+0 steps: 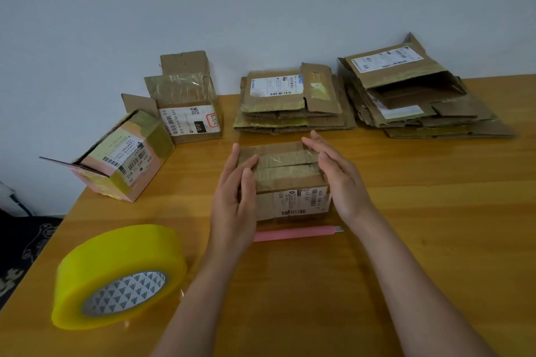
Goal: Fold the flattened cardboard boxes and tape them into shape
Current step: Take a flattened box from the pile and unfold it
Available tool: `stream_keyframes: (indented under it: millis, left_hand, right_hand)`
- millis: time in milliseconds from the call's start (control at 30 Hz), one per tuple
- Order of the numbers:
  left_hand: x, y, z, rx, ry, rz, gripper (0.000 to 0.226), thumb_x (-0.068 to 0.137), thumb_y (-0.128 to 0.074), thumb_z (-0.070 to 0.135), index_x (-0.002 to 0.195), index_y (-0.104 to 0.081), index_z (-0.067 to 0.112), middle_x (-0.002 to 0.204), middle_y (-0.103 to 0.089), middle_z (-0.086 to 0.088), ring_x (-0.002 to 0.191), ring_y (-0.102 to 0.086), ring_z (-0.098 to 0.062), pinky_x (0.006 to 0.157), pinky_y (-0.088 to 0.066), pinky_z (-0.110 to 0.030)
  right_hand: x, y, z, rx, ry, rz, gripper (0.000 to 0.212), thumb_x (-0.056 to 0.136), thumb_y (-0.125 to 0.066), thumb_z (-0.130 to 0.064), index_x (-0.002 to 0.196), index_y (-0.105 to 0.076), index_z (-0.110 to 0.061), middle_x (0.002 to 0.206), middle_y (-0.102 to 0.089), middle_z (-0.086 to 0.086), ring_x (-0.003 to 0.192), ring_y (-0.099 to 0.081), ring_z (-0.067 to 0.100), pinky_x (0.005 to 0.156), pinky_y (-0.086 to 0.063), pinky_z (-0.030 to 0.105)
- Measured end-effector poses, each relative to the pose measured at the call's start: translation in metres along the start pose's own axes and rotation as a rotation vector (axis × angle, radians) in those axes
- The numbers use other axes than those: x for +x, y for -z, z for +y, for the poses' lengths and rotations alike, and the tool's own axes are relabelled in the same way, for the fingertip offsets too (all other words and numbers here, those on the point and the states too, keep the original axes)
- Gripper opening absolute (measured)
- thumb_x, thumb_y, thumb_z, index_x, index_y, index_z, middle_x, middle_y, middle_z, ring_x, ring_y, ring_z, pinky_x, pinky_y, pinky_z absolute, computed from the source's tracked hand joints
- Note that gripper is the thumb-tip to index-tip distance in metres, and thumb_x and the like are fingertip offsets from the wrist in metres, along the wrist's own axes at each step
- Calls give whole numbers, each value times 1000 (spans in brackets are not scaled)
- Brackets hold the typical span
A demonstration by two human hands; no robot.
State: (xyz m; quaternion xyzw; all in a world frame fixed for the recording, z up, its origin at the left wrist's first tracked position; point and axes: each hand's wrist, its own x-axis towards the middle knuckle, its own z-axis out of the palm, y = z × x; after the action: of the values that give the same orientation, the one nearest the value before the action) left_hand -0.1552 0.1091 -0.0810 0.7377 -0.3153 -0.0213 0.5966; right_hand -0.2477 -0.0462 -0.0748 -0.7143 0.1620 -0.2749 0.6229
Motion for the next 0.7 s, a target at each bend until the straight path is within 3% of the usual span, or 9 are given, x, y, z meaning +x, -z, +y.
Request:
stream_keyframes:
  millis: [133,233,367,500,633,700]
  left_hand:
    - [-5,-1,0,23,-49,9,28,103,-40,22,125,-55,31,155,-29,15,133,-25,21,104,-40,-13]
    - [-2,-1,-4,5,-56,2,30,105,-36,21,129,-55,24,155,-27,14,135,-25,19,100,-38,-6]
    - [-1,-1,-8,51,-73,16,43,103,-30,31,139,-49,20,156,-26,15,142,-24,6,108,-33,-11]
    - [2,0,-2,39,0,-29,40,106,-30,25,141,-48,15,155,-22,17,139,-22,8,111,-35,-21]
    - [3,9,15,190,81,-136,45,105,-30,35,147,-40,23,162,-11,13,144,-15,-2,107,-31,-11]
    - [3,16,21,341,108,-206,51,103,-25,47,150,-34,30,164,-9,6,149,-10,-11,106,-21,-20]
  right_hand:
    - [2,5,3,1,9,-13,34,101,-35,-28,123,-59,-38,147,-44,-16,135,-32,-11,116,-29,25]
    - [2,1,4,61,9,8,35,103,-34,-21,119,-62,-35,138,-49,-20,131,-41,-7,109,-36,22]
    - [0,-5,2,128,24,102,36,105,-33,-10,115,-65,-23,124,-58,-19,120,-52,-1,99,-45,22]
    - [1,-7,-1,153,-24,168,36,103,-34,-10,109,-67,-24,118,-65,-3,111,-61,13,86,-50,30]
    - [-4,-8,-4,-65,-17,140,34,106,-33,-24,124,-62,-29,130,-60,-3,122,-55,15,101,-48,39]
    - [-7,-4,-9,-325,30,121,38,107,-31,-33,134,-56,-25,141,-53,-3,131,-47,13,109,-40,37]
